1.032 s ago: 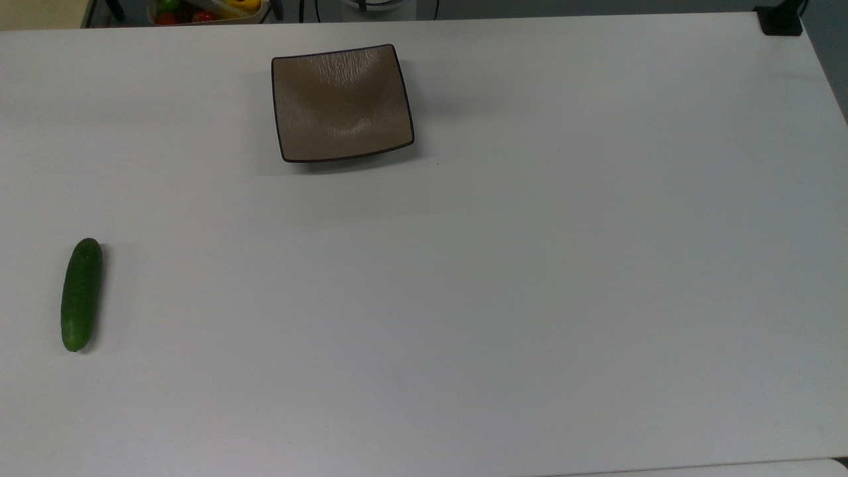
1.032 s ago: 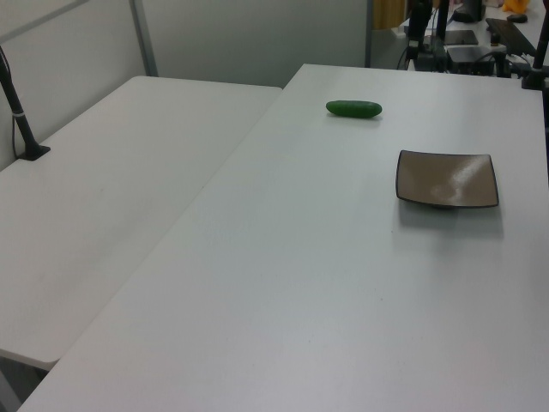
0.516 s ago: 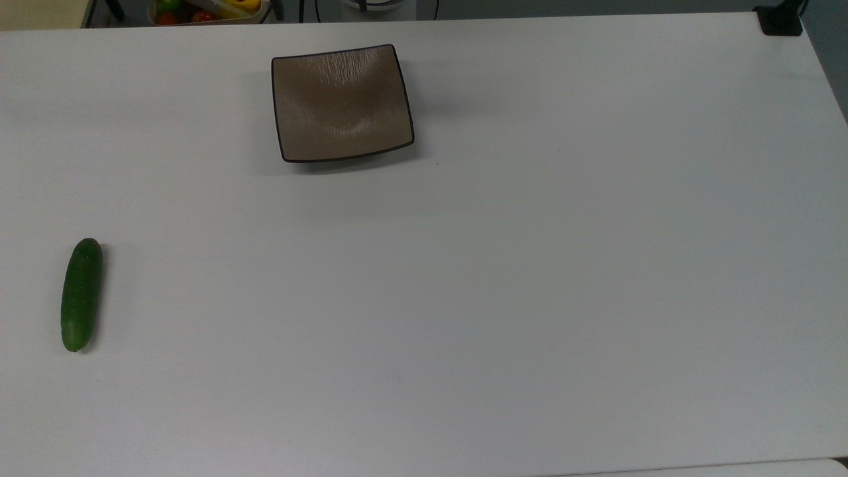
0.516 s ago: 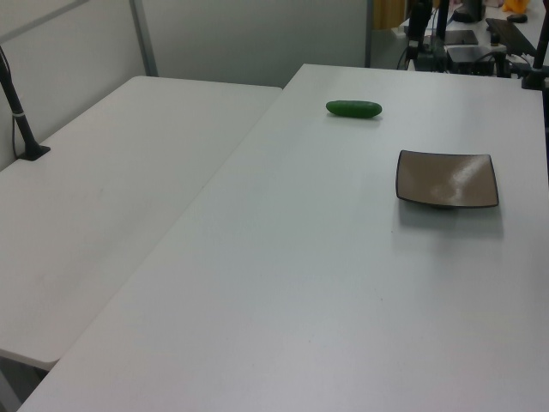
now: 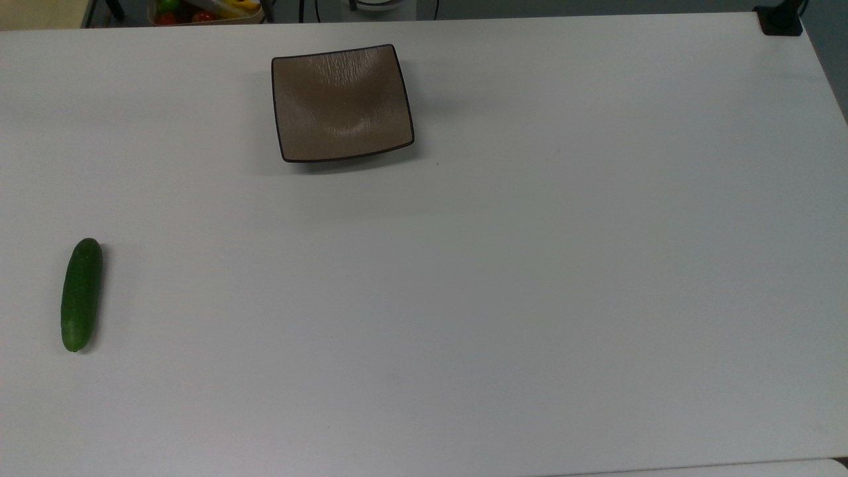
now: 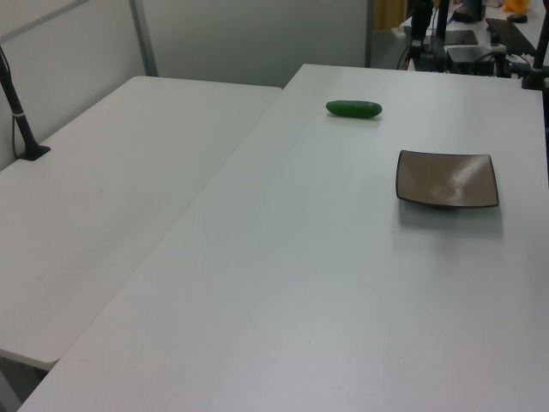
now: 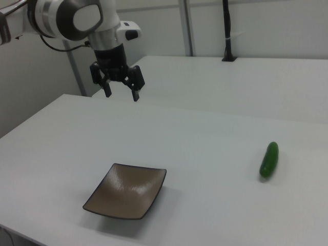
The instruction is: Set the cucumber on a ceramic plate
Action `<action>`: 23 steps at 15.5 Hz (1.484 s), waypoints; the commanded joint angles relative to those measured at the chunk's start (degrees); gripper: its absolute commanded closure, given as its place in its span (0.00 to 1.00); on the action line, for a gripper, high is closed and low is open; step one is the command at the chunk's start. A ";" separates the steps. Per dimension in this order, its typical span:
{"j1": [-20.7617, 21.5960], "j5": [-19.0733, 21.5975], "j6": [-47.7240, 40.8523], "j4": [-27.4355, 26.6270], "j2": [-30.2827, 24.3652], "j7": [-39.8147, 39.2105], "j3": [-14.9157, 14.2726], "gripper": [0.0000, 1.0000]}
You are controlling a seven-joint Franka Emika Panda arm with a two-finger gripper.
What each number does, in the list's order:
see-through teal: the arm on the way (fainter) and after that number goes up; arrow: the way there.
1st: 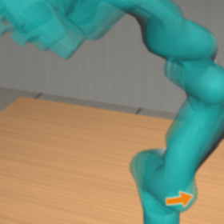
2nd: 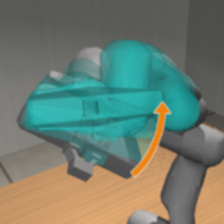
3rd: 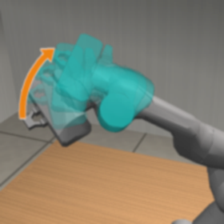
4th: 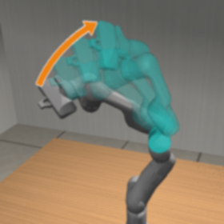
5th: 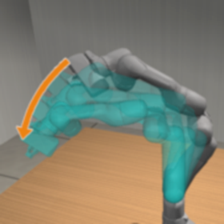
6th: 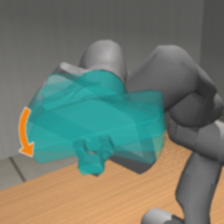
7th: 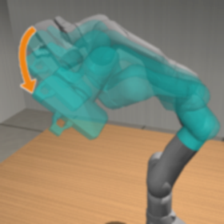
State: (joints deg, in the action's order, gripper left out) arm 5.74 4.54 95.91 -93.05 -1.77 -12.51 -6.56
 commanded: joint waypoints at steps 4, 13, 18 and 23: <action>-4.15 -1.20 12.79 -0.46 3.34 -3.49 -0.99 0.00; -11.62 -0.94 34.85 1.73 15.11 -3.23 -2.05 0.00; -15.92 -0.59 47.61 3.91 23.55 -2.96 -2.14 0.00; -18.74 -0.50 48.24 11.12 32.69 -3.14 -2.05 0.00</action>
State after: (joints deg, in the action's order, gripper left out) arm -11.71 3.86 143.71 -88.30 24.91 -15.15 -8.42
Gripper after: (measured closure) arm 0.000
